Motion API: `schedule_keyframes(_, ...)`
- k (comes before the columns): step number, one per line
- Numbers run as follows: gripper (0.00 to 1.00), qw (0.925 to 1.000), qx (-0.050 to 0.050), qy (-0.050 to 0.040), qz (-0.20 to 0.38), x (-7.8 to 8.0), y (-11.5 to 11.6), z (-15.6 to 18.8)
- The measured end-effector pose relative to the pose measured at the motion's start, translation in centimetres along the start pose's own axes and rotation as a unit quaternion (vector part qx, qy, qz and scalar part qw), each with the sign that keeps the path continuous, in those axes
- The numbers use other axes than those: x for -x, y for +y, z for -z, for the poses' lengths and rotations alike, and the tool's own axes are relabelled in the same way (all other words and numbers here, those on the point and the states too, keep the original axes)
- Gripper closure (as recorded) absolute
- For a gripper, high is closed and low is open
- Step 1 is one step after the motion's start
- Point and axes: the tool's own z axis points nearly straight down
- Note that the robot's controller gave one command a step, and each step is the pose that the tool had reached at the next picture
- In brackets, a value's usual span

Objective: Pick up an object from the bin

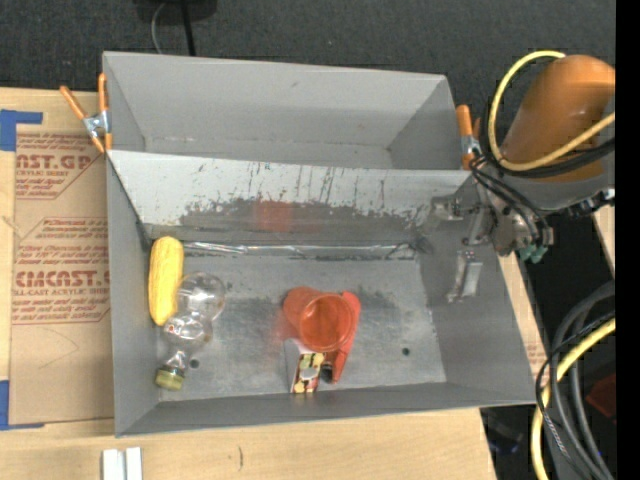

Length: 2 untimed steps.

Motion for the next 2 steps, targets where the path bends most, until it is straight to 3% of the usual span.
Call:
schedule_keyframes(1, 0.00, 1.0000, 0.000, -0.0034, 0.001, 0.1, 0.1, 0.5)
schedule_keyframes(2, 0.00, 0.9996, 0.000, -0.0053, -0.029, -0.3, 4.0, -4.7)
